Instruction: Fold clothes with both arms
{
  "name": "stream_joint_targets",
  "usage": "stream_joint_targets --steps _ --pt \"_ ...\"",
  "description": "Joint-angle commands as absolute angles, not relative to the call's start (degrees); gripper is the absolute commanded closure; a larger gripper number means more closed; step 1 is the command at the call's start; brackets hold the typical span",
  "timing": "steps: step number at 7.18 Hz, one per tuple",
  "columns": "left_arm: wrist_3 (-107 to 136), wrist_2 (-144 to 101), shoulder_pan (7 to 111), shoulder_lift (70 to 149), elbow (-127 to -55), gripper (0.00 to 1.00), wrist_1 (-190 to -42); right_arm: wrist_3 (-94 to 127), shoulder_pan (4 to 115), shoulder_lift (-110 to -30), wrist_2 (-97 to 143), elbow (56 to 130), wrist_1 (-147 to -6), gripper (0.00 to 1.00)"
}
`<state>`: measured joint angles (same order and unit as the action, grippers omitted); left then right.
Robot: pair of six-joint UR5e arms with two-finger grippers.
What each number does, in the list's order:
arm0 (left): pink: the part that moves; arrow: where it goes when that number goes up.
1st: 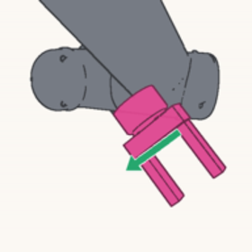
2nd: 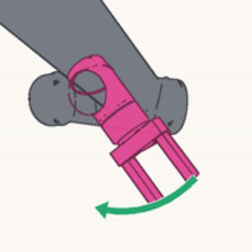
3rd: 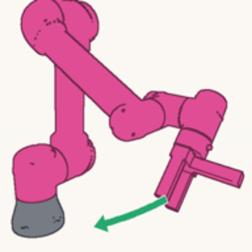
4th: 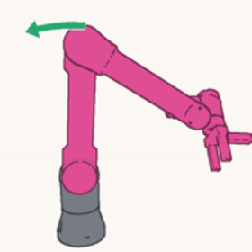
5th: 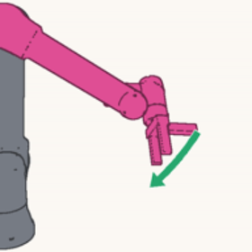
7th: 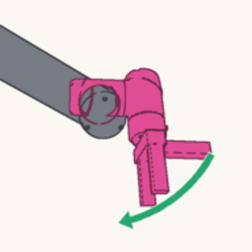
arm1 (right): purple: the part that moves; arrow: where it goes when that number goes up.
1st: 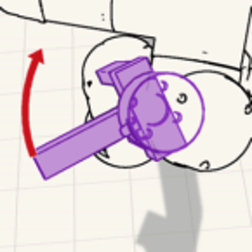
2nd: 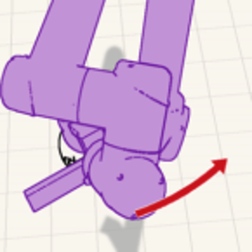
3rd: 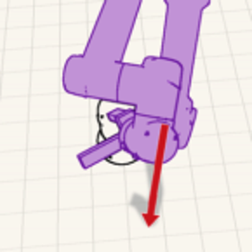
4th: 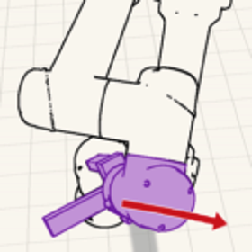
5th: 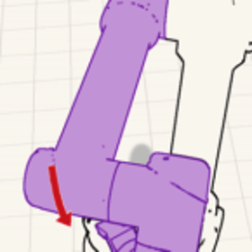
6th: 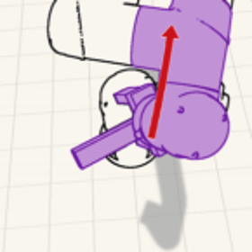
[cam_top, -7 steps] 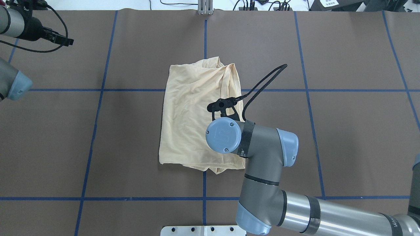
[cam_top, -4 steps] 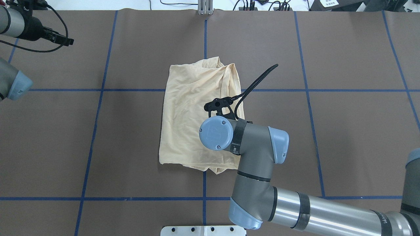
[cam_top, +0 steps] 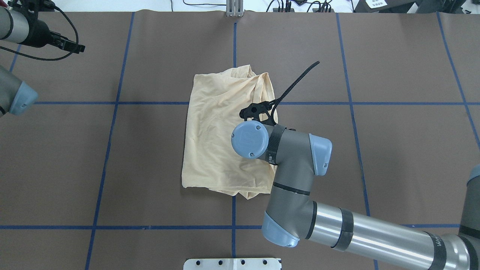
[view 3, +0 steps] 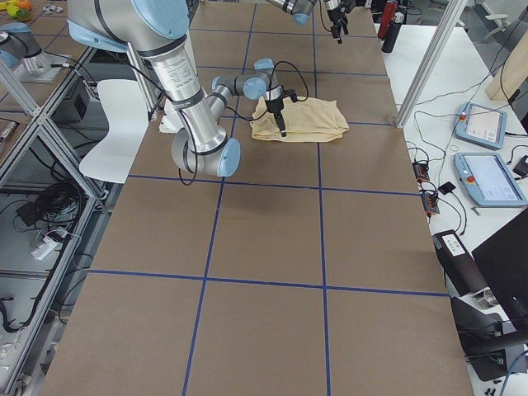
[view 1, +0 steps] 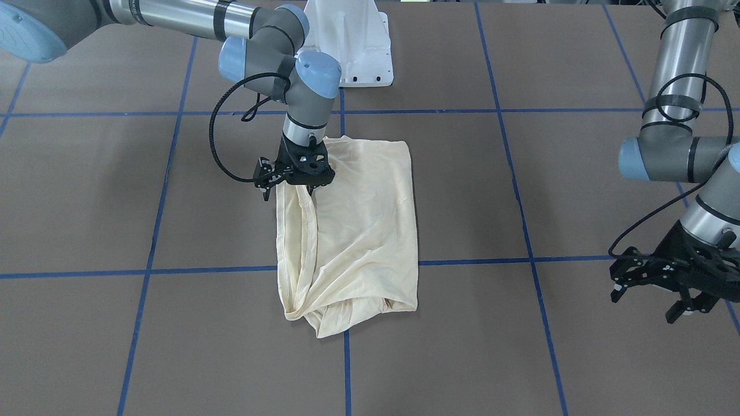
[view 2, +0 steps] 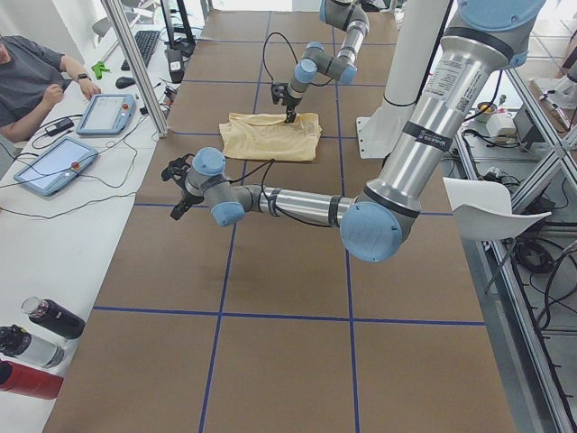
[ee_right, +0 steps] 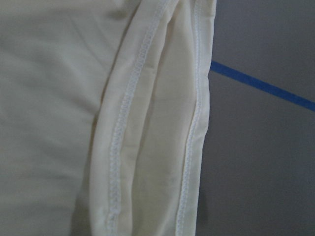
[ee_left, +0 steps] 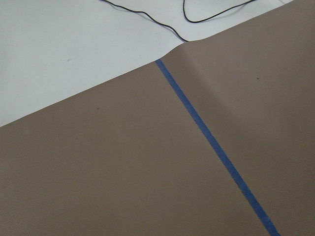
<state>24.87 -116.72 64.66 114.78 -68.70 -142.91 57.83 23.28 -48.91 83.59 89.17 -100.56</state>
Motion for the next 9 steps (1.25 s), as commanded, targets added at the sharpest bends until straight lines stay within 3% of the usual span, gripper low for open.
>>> stream_joint_targets --steps 1,3,5,6,9 --pt "24.9 -116.7 64.6 114.8 -68.6 0.0 -142.9 53.6 25.6 -49.3 84.1 89.7 -103.2 0.0" --pt "24.9 -116.7 64.6 114.9 -68.6 0.0 -142.9 52.6 26.4 -54.0 84.2 91.5 -102.3 0.0" --pt "24.9 -116.7 64.6 114.9 -68.6 0.0 -142.9 52.5 26.5 -60.1 84.4 101.1 -102.9 0.0" --pt "25.3 -117.0 64.6 114.9 -69.0 0.0 -142.9 53.4 26.5 -59.3 85.5 102.5 -102.4 0.0" --pt "42.3 -116.2 59.4 112.4 -79.0 0.0 -142.2 63.0 27.0 -60.5 89.7 103.6 -85.2 0.0"
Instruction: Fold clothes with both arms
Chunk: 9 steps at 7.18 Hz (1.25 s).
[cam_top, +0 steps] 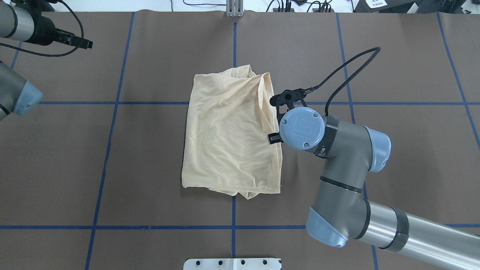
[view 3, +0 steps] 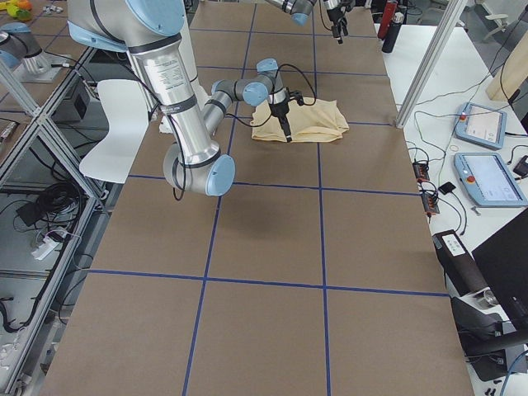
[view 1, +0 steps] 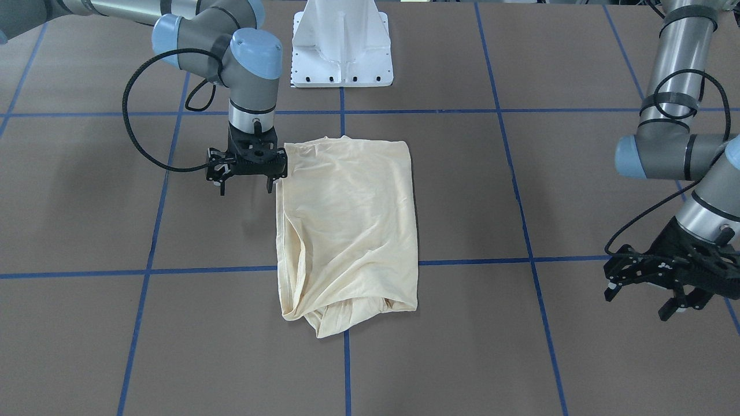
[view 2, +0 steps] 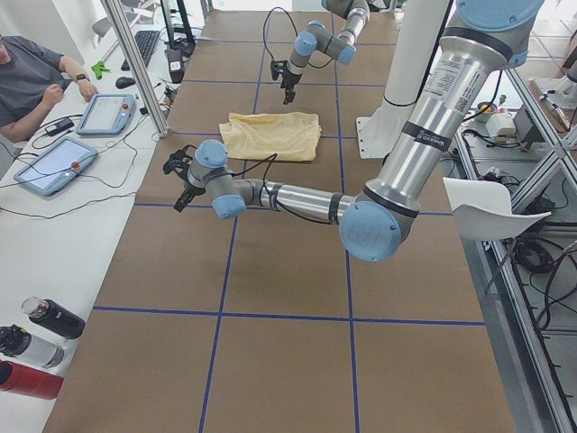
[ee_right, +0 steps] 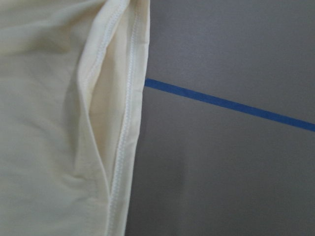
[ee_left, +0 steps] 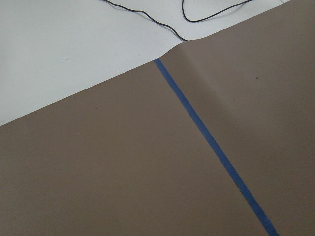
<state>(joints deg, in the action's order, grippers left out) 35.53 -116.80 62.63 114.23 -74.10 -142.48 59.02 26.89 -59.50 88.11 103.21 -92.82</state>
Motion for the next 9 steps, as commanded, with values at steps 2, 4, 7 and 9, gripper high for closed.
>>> stream_joint_targets --steps 2,4,7,9 --pt "51.6 -115.6 51.5 106.4 -91.3 0.0 -142.1 66.8 26.5 -63.7 89.7 107.2 -82.9 0.0" --pt "63.8 -106.2 40.0 102.8 -98.3 0.0 -141.9 69.4 25.5 -65.4 89.1 109.2 -82.9 0.0" --pt "73.8 -97.2 28.6 106.7 -103.8 0.0 -127.1 69.4 25.1 -65.6 89.0 109.2 -82.9 0.0" --pt "75.9 -94.0 22.9 114.3 -103.5 0.0 -112.9 69.4 25.0 -65.7 88.9 109.2 -82.8 0.0"
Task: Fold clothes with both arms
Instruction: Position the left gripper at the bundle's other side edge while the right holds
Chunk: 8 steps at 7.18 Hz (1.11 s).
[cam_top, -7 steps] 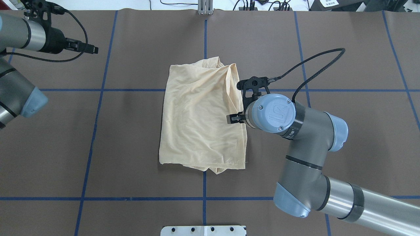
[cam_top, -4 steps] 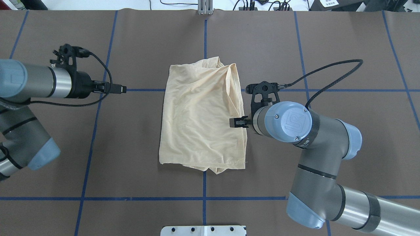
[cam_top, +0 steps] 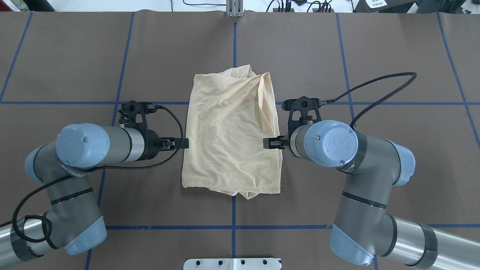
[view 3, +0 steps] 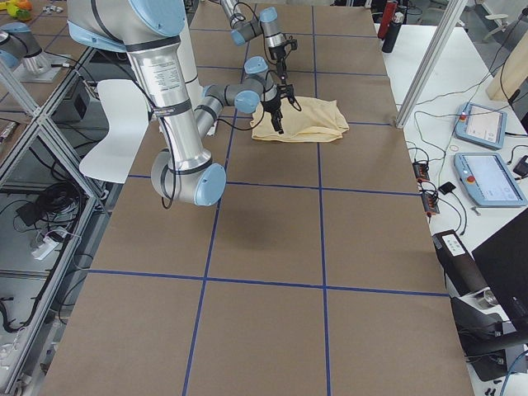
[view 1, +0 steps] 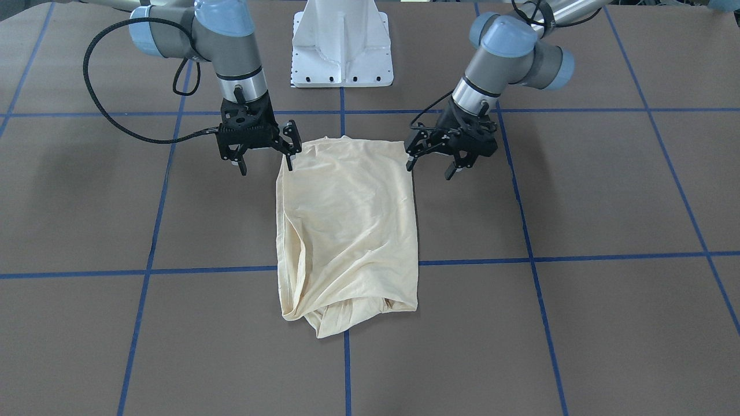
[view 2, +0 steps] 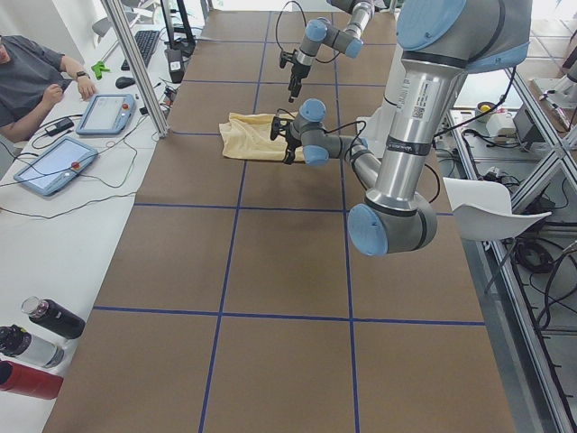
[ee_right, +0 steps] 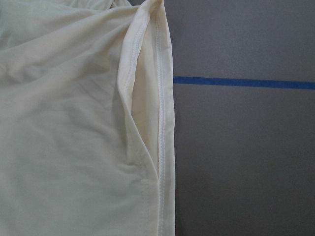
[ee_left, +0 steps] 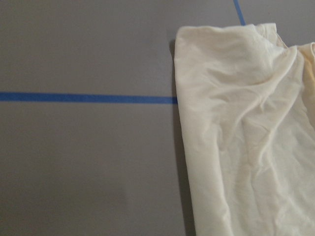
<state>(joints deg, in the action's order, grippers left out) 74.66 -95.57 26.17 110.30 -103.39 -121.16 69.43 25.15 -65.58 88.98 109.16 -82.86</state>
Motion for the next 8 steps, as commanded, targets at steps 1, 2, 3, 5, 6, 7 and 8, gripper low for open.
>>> stream_joint_targets --steps 1,2,3,5,6,7,8 --pt "75.9 -93.8 21.7 113.9 -103.1 0.01 -112.3 69.4 25.0 -65.6 88.9 109.2 -82.9 0.0" --pt "75.9 -93.8 21.3 113.5 -102.9 0.09 -112.3 69.4 25.0 -65.6 88.9 109.2 -82.8 0.0" --pt "75.9 -93.7 21.1 113.5 -103.0 0.12 -112.3 69.4 25.0 -65.6 88.9 109.2 -82.8 0.0" --pt "75.9 -91.8 19.8 112.6 -103.0 0.15 -112.2 69.4 24.9 -65.5 89.0 109.2 -82.8 0.0" --pt "75.9 -91.7 19.6 112.5 -103.0 0.19 -112.2 69.4 25.0 -65.5 89.0 109.2 -82.8 0.0" --pt "75.9 -91.7 18.8 112.3 -103.0 0.19 -112.1 69.4 24.9 -65.5 89.0 109.2 -82.8 0.0" --pt "75.9 -91.7 18.6 112.4 -103.1 0.19 -112.1 69.4 24.9 -65.5 89.0 109.2 -82.8 0.0"
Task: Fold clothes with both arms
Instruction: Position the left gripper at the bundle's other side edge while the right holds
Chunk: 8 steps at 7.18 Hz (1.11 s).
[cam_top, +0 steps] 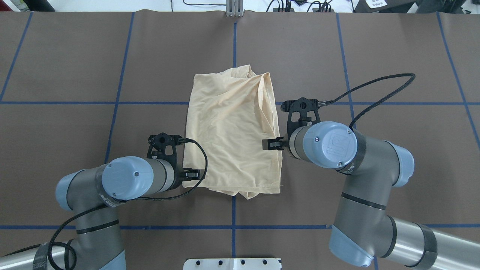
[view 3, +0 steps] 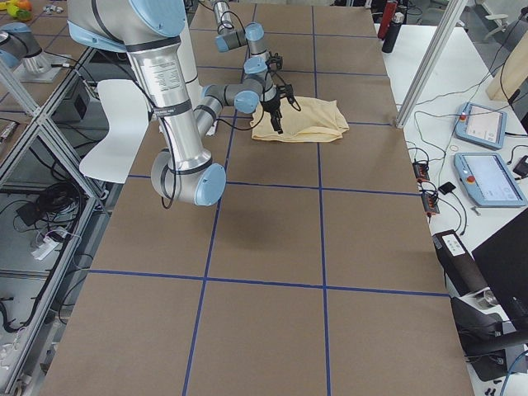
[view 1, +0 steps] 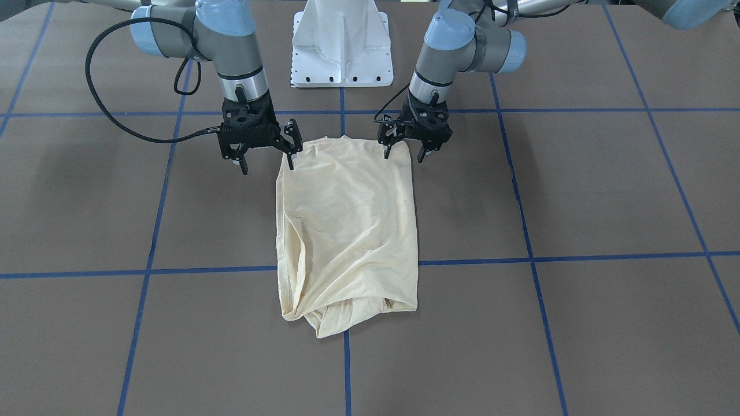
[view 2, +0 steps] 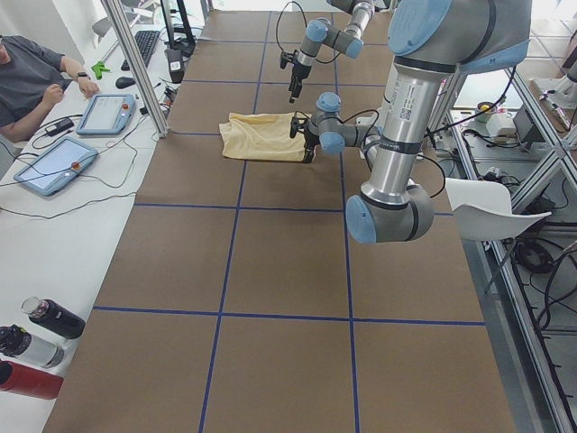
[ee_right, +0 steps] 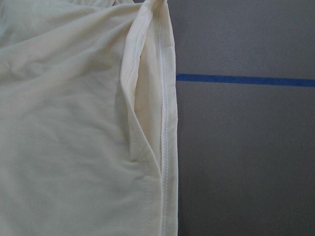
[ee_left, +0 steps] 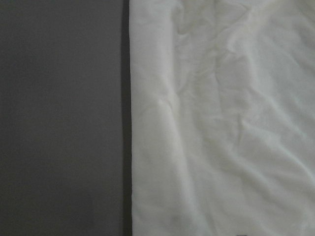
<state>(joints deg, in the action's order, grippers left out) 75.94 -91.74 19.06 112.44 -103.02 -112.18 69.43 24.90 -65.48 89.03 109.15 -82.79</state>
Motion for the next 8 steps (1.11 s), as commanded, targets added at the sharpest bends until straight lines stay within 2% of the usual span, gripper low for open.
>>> stream_joint_targets --steps 1,2,3,6,7,8 --pt "75.9 -91.7 18.2 112.4 -103.3 0.21 -112.1 69.4 24.9 -65.5 89.0 109.2 -82.8 0.0" --pt "76.2 -91.7 17.7 112.4 -103.2 0.24 -112.1 69.4 24.9 -65.5 89.0 109.2 -82.8 0.0" --pt "77.2 -91.7 17.3 112.5 -103.3 0.32 -112.2 69.4 25.0 -65.5 89.0 109.2 -82.8 0.0" --pt "77.6 -91.4 16.5 112.5 -103.3 0.36 -112.2 69.5 24.9 -65.6 89.0 109.2 -82.8 0.0" --pt "77.7 -91.4 16.5 112.5 -103.4 0.49 -112.1 69.5 25.0 -65.5 89.0 109.2 -82.8 0.0" --pt "79.3 -91.4 16.5 112.5 -103.4 0.75 -112.1 69.6 24.9 -65.5 89.0 109.2 -82.8 0.0"
